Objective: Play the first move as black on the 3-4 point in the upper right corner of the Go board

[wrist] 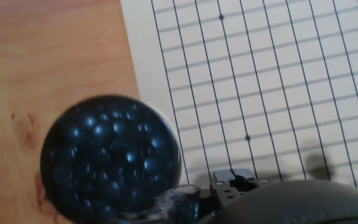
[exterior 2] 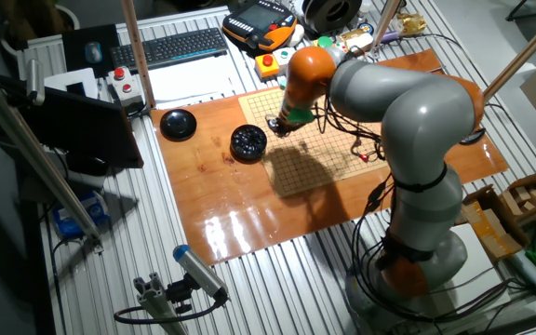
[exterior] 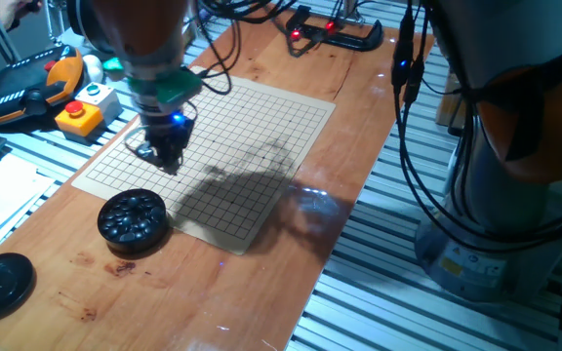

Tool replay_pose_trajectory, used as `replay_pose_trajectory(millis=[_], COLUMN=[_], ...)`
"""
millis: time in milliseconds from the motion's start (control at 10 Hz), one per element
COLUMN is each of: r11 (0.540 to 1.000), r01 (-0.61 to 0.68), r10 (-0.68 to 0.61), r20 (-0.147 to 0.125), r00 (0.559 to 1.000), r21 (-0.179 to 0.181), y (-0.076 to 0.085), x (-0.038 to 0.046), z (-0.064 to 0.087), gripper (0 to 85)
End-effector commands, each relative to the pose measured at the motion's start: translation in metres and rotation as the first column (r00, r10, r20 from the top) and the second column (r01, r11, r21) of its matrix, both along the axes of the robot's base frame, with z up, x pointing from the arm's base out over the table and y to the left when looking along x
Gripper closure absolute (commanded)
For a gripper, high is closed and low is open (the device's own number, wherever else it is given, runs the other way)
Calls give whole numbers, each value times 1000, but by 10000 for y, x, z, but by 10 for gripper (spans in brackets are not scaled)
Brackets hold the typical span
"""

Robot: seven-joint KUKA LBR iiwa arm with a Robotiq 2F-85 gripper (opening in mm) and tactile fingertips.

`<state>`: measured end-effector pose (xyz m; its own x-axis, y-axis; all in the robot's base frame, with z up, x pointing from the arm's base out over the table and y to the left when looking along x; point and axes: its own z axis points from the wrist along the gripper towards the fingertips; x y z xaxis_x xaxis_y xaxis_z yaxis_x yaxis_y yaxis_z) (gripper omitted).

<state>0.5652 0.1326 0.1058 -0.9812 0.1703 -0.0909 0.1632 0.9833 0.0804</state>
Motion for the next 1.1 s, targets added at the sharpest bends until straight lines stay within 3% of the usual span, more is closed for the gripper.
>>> replay_pose_trajectory(millis=[0,400,500,700,800,1000], r11=[1000,999,1000,1000,999,999], r01=[0,-36,-26,-3,0,-11], r10=[0,36,26,4,1,12], r20=[-2,8,14,23,17,12], r00=[1000,999,1000,1000,1000,1000], r21=[2,-1,3,-25,-46,-49], y=[18,89,89,89,89,89], x=[-40,-184,-184,-184,-184,-184], z=[3,-69,-69,-69,-69,-69], gripper=[843,843,843,843,843,843])
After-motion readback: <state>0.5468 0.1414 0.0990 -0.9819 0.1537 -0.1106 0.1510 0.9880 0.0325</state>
